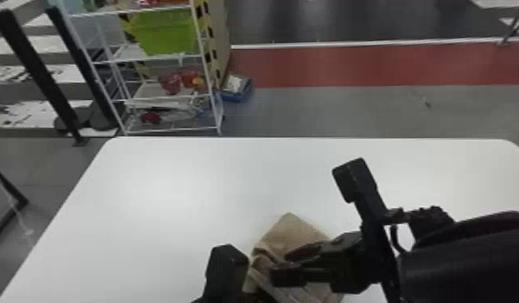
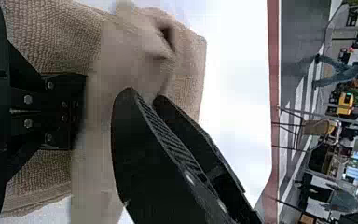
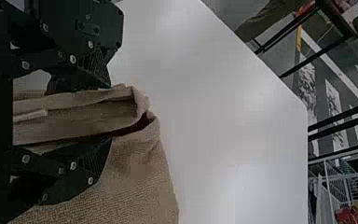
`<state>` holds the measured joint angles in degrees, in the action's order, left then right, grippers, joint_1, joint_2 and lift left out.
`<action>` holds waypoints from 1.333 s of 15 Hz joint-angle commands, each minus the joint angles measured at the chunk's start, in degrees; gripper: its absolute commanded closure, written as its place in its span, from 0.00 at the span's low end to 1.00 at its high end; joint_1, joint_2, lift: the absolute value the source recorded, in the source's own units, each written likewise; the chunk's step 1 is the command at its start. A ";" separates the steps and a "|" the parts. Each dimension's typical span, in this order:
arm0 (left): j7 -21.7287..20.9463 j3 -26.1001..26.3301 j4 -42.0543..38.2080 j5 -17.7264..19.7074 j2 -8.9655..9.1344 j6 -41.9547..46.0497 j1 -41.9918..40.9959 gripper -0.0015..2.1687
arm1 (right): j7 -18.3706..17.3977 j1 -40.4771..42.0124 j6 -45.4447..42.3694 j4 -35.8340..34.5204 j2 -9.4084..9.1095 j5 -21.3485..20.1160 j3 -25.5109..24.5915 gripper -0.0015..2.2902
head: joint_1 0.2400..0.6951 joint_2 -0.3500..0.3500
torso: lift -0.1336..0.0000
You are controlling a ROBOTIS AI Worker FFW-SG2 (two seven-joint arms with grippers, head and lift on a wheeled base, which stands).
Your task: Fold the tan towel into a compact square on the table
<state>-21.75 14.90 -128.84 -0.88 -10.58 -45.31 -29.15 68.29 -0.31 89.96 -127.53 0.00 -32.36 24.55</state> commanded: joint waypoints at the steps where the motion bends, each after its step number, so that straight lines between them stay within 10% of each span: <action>1: -0.05 -0.31 -0.36 0.00 -0.06 0.00 -0.38 0.87 | 0.00 0.92 0.12 -2.19 -0.05 3.35 -2.22 0.02 | 1.00 0.67 | 0.08; 10: -0.05 -5.94 -9.76 -1.76 -0.59 -0.88 -5.57 0.86 | 1.58 9.62 0.12 -11.60 -0.05 17.94 -18.75 0.02 | 1.00 0.68 | 0.08; 20: -1.63 -16.92 -18.73 -0.09 0.38 -1.41 -10.14 0.86 | 2.46 19.20 0.12 -9.58 -0.05 21.20 -28.59 0.07 | 1.00 0.78 | 0.08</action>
<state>-23.38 -2.13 -148.01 -1.46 -10.27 -46.60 -40.02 71.06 17.76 89.96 -138.20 0.00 -10.39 -3.21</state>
